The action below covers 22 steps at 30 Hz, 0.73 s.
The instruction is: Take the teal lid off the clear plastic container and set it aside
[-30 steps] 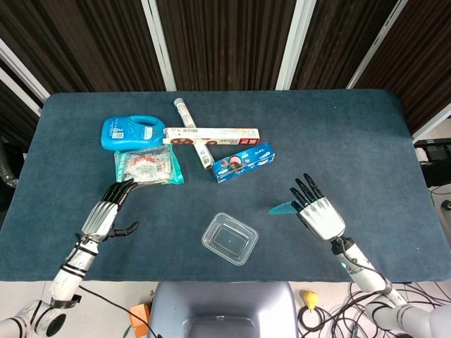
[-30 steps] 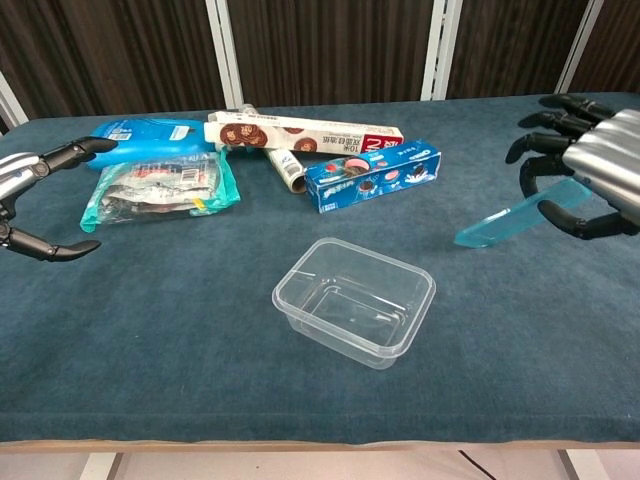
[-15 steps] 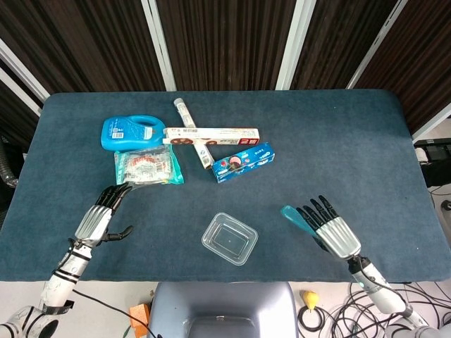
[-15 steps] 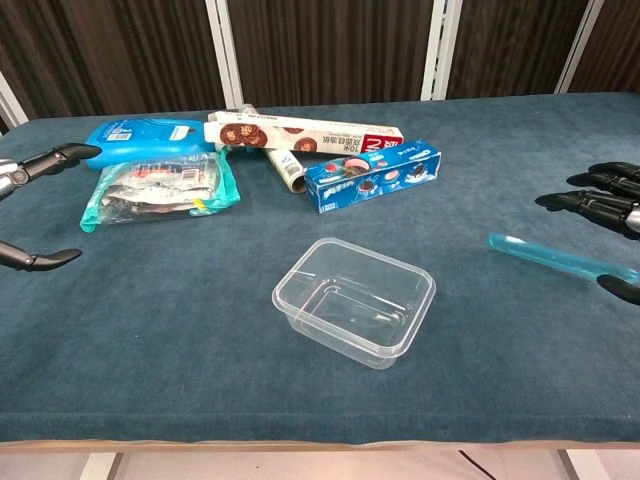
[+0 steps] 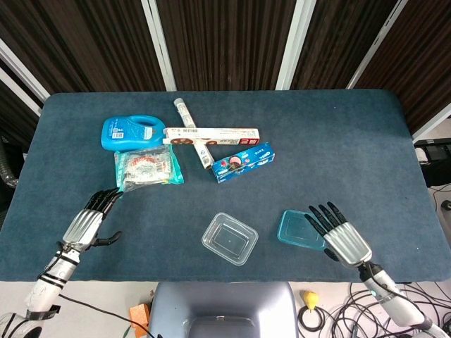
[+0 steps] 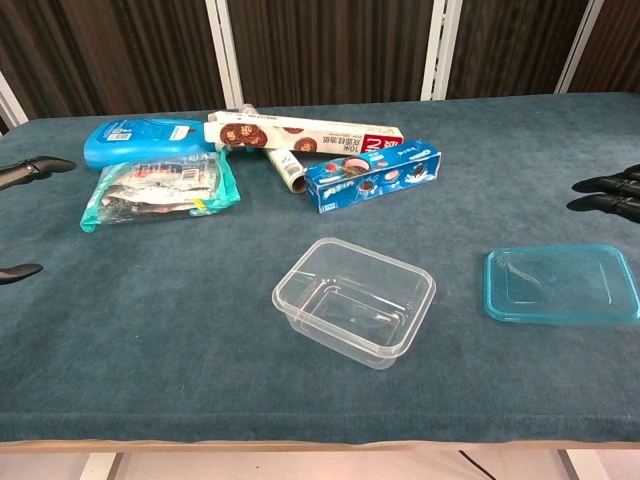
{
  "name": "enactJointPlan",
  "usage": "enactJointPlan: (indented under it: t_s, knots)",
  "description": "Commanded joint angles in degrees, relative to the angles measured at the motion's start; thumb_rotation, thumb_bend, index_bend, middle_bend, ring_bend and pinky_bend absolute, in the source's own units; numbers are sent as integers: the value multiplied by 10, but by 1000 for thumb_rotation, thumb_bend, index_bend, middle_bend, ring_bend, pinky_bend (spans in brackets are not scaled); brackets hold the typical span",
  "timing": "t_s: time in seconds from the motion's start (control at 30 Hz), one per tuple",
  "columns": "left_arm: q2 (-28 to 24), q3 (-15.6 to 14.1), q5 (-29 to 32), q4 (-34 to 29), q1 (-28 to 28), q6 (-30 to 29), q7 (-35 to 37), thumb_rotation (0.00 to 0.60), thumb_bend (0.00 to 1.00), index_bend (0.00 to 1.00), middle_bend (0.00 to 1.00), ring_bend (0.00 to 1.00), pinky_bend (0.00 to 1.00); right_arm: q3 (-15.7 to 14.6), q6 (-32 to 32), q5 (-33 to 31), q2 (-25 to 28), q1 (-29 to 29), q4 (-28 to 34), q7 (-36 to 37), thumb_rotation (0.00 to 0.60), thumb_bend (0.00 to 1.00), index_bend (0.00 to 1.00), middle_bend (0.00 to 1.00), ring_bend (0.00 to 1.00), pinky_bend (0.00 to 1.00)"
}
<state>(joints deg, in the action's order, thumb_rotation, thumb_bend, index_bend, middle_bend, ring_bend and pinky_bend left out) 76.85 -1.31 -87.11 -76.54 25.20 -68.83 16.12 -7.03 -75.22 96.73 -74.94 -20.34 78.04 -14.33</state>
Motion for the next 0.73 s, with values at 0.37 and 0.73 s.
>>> enactJointPlan:
  t_s: [0.37, 0.73]
  knots:
    - [-131, -64, -49, -167, -79, -79, -131, 600, 302, 0, 0, 0, 0, -21, -169, -31, 140, 153, 191, 4, 600, 112, 0, 0, 0, 0]
    - [-89, -58, -54, -124, -145, -161, -173, 600, 316, 0, 0, 0, 0, 14, -207, -47, 116, 187, 168, -4, 600, 114, 0, 0, 0, 0]
